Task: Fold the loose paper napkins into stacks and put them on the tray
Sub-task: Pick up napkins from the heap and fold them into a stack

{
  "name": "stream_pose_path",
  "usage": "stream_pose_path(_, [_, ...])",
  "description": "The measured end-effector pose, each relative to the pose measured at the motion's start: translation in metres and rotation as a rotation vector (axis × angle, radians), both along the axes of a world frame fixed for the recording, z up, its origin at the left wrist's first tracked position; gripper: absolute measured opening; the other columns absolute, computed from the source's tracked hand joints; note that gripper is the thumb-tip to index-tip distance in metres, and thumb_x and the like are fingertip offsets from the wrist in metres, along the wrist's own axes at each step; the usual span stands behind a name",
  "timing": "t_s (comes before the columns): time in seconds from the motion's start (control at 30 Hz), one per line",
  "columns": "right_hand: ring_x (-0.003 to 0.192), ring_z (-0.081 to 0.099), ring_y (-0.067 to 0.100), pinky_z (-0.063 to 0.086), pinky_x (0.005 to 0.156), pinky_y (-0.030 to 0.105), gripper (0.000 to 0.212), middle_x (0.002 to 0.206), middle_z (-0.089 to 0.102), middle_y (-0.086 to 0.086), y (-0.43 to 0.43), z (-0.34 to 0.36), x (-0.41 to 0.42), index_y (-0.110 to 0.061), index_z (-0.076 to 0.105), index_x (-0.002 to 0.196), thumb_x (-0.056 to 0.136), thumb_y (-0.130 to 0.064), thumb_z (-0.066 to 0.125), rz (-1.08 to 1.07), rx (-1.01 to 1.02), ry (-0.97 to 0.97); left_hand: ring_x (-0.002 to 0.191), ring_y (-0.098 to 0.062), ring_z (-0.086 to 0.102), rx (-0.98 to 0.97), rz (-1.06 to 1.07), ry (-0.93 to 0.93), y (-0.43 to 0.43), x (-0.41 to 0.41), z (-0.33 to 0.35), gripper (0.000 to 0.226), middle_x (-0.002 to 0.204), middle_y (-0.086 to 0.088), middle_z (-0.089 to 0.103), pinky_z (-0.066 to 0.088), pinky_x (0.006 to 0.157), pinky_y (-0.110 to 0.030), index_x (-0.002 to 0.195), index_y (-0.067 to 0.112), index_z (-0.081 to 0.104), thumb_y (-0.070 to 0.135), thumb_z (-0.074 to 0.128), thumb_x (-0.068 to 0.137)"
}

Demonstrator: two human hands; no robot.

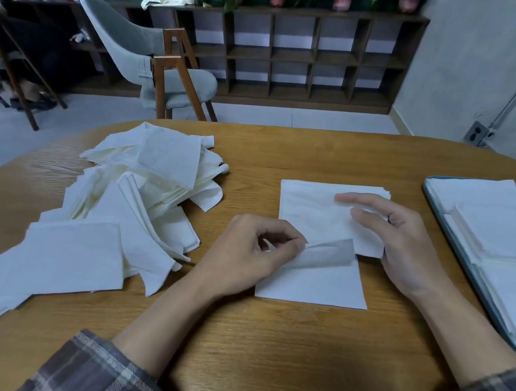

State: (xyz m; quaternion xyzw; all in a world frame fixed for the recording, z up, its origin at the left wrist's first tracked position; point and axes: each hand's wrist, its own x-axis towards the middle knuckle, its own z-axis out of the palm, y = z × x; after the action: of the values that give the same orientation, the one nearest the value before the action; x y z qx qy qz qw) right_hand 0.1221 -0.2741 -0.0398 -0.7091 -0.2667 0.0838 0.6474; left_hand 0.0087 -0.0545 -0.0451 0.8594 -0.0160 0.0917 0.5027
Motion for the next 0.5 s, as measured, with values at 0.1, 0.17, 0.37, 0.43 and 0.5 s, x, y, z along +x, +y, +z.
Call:
stream_pose_path(0.1, [0.13,0.062,0.011,0.04,0.116,0.041,0.023,0.127,0.075,-0.006,0.0,0.003,-0.004,-0.028,0.082,0.113,0.094,-0.037,0.073,0.069,-0.013,0.01,0.087,0.004,0.068,-0.067,0.009,-0.021,0.0,0.001,0.001,0.013,0.09,0.016,0.078,0.043,0.079,-0.012,0.097,0.017,0.082,0.019,0.069,0.101])
stream_pose_path(0.17, [0.12,0.066,0.008,0.047,0.103,0.026,0.022,0.12,0.077,-0.007,0.001,0.005,-0.01,-0.027,0.082,0.108,0.093,-0.042,0.078,0.095,-0.077,-0.014,0.097,0.001,0.071,-0.105,0.031,-0.072,-0.001,0.002,0.002,0.013,0.098,0.015,0.079,0.046,0.086,-0.015,0.1,0.016,0.082,0.018,0.069,0.102])
stream_pose_path(0.37, [0.089,0.073,0.007,0.051,0.069,0.014,0.005,0.097,0.079,-0.007,0.004,0.008,-0.014,-0.024,0.081,0.09,0.091,-0.026,0.077,-0.03,-0.046,0.013,0.098,-0.002,0.071,-0.221,0.14,-0.124,-0.001,0.002,0.004,0.013,0.1,0.014,0.079,0.049,0.084,-0.017,0.106,0.024,0.081,0.02,0.079,0.094])
stream_pose_path(0.43, [0.091,0.074,0.012,0.053,0.071,0.019,0.009,0.099,0.078,-0.004,0.003,0.01,-0.014,-0.025,0.081,0.095,0.089,-0.03,0.077,-0.011,-0.036,0.067,0.099,-0.005,0.071,-0.25,0.172,-0.139,0.002,0.004,0.003,0.014,0.099,0.012,0.079,0.052,0.088,-0.025,0.106,0.025,0.081,0.019,0.081,0.092])
stream_pose_path(0.5, [0.096,0.074,0.02,0.057,0.079,0.032,0.02,0.106,0.077,-0.001,0.005,0.01,-0.015,-0.028,0.078,0.106,0.086,-0.033,0.078,0.046,-0.025,0.132,0.096,-0.008,0.073,-0.301,0.19,-0.127,0.002,0.005,0.003,0.015,0.094,0.007,0.079,0.054,0.088,-0.03,0.106,0.025,0.08,0.018,0.081,0.092])
